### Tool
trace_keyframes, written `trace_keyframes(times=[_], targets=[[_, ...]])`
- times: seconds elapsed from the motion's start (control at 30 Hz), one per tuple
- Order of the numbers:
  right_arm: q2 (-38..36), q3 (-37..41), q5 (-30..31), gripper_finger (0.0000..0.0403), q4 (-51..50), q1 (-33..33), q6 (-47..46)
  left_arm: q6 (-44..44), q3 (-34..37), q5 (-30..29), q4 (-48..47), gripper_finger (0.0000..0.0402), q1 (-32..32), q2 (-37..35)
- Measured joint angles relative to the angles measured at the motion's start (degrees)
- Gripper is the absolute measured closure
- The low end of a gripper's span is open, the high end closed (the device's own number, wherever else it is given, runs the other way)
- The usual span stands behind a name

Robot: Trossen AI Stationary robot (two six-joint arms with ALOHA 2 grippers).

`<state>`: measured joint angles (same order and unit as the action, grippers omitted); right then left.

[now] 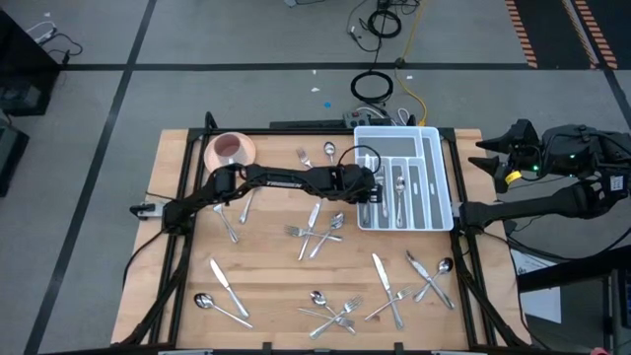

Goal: Sort silverware
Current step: Put the silver knife into the white cutlery tray

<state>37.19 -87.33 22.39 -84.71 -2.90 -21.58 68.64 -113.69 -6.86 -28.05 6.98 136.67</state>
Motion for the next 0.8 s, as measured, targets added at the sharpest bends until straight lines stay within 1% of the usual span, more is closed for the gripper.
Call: trace_keyframes(times=[0.2, 0.27, 0.7, 0.73, 0.8], targets=[[0.00, 0.00, 0.00, 0.0165, -0.02, 0.00, 0.00, 1.60, -0.08, 0.14, 1.85, 0.0374, -0.14, 1.39], [0.00, 0.00, 0.00, 0.0165, -0.02, -0.01, 0.00, 1.95, -0.07, 0.98, 2.02, 0.0374, -0.26, 1.70], [0.00, 0.00, 0.00, 0.0165, -0.02, 0.00, 0.00, 1.63, -0.07, 0.88, 1.63, 0.0375, -0.24, 1.67], [0.00, 0.00, 0.00, 0.0165, -0.02, 0.00, 0.00, 1.52, -0.07, 0.88, 1.75, 0.0374, -0.24, 1.67], [0.00, 0.00, 0.00, 0.0165, -0.02, 0.00, 0.00, 1.40, -0.07, 1.09, 1.98, 0.0355, -0.24, 1.67]])
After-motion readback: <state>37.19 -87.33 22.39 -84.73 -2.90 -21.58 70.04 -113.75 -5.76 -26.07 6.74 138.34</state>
